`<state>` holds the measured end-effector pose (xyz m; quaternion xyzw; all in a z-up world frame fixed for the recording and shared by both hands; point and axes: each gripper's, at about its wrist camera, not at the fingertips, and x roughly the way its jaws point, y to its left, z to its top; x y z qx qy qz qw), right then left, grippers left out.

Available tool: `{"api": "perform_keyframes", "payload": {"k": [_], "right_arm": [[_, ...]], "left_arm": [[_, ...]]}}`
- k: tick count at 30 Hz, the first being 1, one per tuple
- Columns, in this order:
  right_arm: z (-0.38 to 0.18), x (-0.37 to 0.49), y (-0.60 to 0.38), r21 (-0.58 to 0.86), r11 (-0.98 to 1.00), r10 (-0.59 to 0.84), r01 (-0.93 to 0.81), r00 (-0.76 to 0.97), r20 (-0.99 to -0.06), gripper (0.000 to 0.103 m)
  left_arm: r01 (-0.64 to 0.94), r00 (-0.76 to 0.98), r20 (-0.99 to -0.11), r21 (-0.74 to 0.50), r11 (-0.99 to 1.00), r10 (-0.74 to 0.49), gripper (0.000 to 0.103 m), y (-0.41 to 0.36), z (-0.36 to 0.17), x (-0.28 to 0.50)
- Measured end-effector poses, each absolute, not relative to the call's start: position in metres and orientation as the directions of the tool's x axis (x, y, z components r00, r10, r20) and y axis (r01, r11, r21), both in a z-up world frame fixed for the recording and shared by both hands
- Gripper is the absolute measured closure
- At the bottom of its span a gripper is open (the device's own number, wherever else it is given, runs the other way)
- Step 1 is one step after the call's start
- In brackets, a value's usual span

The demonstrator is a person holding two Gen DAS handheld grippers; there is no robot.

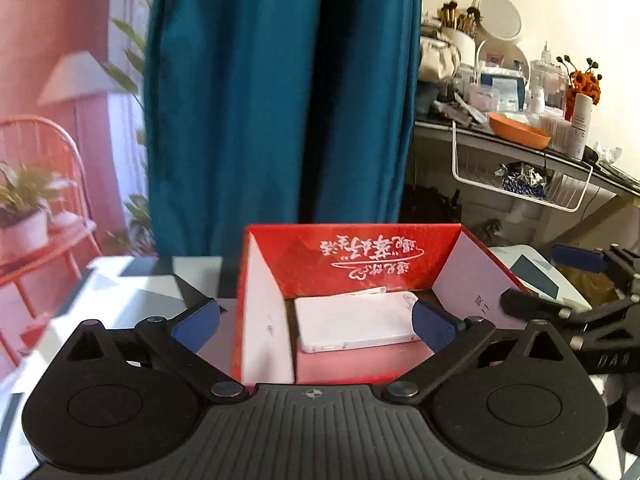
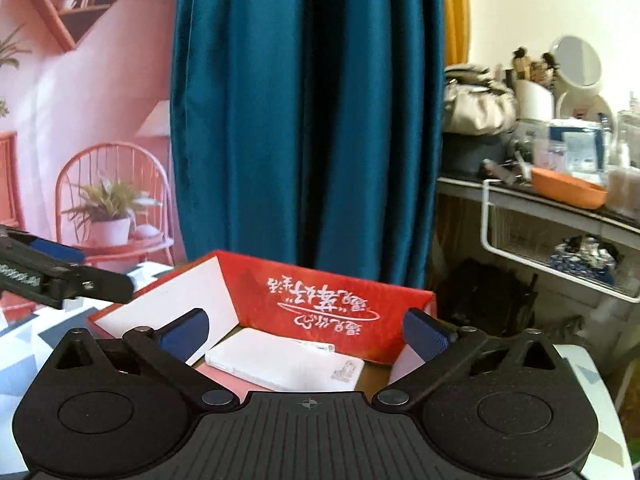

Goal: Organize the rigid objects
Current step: 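Open both grippers to release the marker and withdraw, then lower both grippers onto the clear plastic floss box and close on it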

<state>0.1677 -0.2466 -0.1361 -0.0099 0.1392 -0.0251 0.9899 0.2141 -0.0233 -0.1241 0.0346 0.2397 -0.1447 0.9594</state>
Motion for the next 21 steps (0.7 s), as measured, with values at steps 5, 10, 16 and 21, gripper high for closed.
{"api": "perform_keyframes", "payload": {"k": [5,10,16,21], "right_arm": [[-0.128,0.136,-0.245,0.028,0.997,-0.069,0.077,0.970,-0.232,0.000],[-0.128,0.101,-0.232,0.039,0.995,-0.086,0.096,0.975,-0.206,0.000],[-0.132,0.069,-0.218,0.073,0.989,-0.111,0.131,0.967,-0.230,0.000],[-0.139,0.046,-0.210,0.117,0.983,-0.109,0.139,0.967,-0.231,0.000]], "left_arm": [[0.254,0.868,-0.439,-0.004,0.967,-0.230,0.000,-0.013,-0.112,0.182],[0.214,0.883,-0.426,-0.006,0.977,-0.196,0.000,-0.009,-0.106,0.157],[0.176,0.887,-0.433,-0.002,0.984,-0.159,0.000,-0.004,-0.108,0.128],[0.126,0.886,-0.451,0.003,0.992,-0.111,0.000,-0.001,-0.114,0.108]]}}
